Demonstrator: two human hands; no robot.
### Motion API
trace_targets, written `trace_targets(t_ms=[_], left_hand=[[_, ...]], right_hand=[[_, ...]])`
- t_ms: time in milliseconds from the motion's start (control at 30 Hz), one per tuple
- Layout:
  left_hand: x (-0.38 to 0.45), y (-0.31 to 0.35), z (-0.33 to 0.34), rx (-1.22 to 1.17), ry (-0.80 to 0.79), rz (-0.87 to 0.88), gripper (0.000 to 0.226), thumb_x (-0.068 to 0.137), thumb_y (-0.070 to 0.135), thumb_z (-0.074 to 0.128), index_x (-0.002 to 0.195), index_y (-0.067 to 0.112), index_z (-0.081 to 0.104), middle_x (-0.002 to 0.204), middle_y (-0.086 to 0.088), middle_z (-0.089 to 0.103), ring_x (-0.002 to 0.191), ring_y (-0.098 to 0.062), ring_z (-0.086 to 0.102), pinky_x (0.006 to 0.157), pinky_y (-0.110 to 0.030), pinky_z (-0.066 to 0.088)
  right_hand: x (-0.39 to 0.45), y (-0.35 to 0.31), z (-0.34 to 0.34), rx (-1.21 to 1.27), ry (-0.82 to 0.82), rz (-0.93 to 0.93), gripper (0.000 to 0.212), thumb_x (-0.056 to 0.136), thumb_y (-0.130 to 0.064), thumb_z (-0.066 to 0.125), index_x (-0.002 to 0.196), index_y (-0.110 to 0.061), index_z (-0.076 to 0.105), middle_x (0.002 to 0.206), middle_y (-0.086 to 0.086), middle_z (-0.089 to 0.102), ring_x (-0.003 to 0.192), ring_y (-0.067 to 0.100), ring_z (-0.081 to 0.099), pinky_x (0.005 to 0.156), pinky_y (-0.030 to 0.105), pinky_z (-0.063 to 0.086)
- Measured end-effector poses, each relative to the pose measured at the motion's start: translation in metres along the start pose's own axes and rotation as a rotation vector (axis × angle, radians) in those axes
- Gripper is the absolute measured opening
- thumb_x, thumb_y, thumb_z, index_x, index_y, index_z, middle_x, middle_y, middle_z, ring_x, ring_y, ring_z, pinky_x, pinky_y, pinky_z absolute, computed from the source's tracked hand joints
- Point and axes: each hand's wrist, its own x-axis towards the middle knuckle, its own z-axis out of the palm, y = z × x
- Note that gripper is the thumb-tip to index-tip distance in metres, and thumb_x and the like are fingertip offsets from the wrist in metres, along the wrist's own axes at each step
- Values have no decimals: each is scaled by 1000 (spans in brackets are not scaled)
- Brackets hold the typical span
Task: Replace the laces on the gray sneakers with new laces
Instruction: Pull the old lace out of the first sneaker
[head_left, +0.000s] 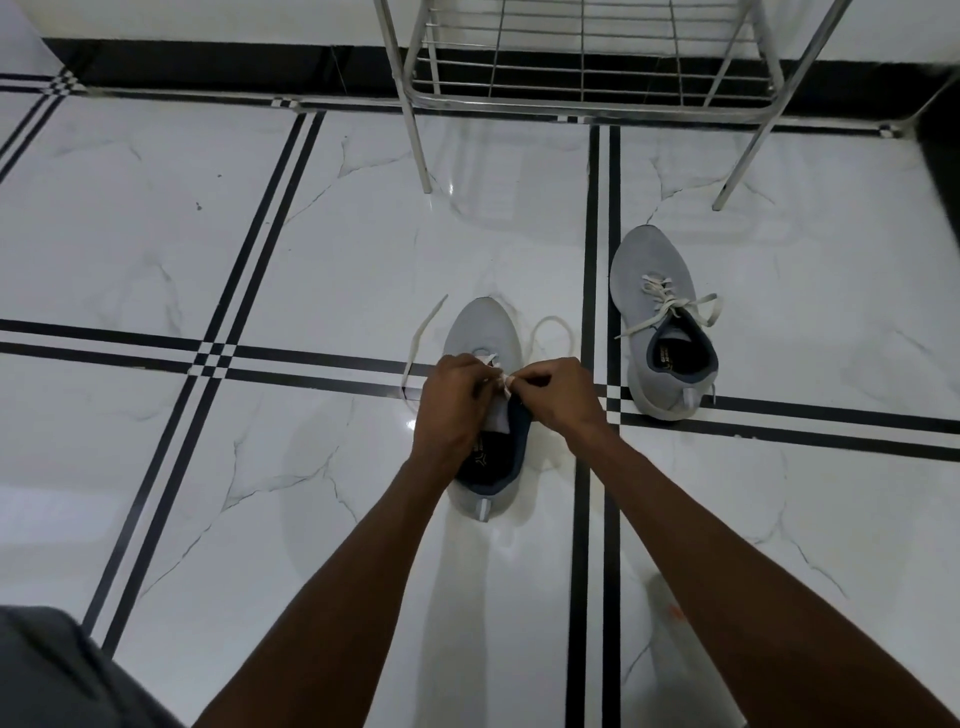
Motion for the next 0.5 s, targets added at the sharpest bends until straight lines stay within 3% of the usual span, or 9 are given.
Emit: trace_targets(t_ms=[67, 167, 233, 367, 433, 500], left_hand=[[-1, -1, 0, -48, 70, -53, 14, 92, 8, 66, 96, 11, 80, 95, -6, 75, 92, -23, 64, 80, -23, 44], [0, -16, -7, -224, 341, -427, 11, 91, 16, 65, 89, 13, 75, 85, 2, 73, 81, -15, 67, 79, -35, 57], [-3, -23, -12, -228, 404, -509, 10, 90, 19, 66, 93, 13, 74, 89, 2, 73, 84, -14, 67, 84, -40, 58], [-6, -5, -13, -159, 192, -122, 31, 91, 15, 70, 122, 15, 68, 123, 2, 66, 116, -12, 55, 101, -21, 43], [-3, 1, -7, -27, 57, 27, 22, 88, 9, 71, 109, 12, 77, 110, -6, 74, 106, -25, 64, 95, -33, 50], [-1, 4, -3, 71, 20, 74, 13, 83, 6, 68, 88, 8, 80, 86, -12, 75, 83, -33, 67, 77, -42, 56]], right_hand=[[0, 1, -2, -3, 21, 9, 12, 86, -19, 73, 91, -12, 82, 82, 2, 77, 74, 13, 71, 77, 37, 61], [0, -1, -5, -13, 40, 3, 11, 86, -15, 72, 90, -12, 82, 81, 4, 77, 71, 13, 67, 71, 30, 57], [-2, -2, -5, -21, 21, -10, 12, 86, -16, 72, 91, -12, 82, 85, 2, 78, 76, 13, 69, 73, 27, 56], [-4, -6, -3, -38, 11, -9, 12, 85, -18, 71, 90, -14, 82, 89, 0, 78, 83, 13, 71, 79, 30, 58], [-5, -6, -2, -41, 14, -6, 12, 85, -17, 71, 90, -14, 82, 90, 0, 78, 84, 14, 72, 82, 32, 59], [-5, -6, -2, -41, 8, -2, 12, 85, -18, 72, 90, -14, 82, 90, 1, 78, 84, 16, 72, 82, 36, 60]])
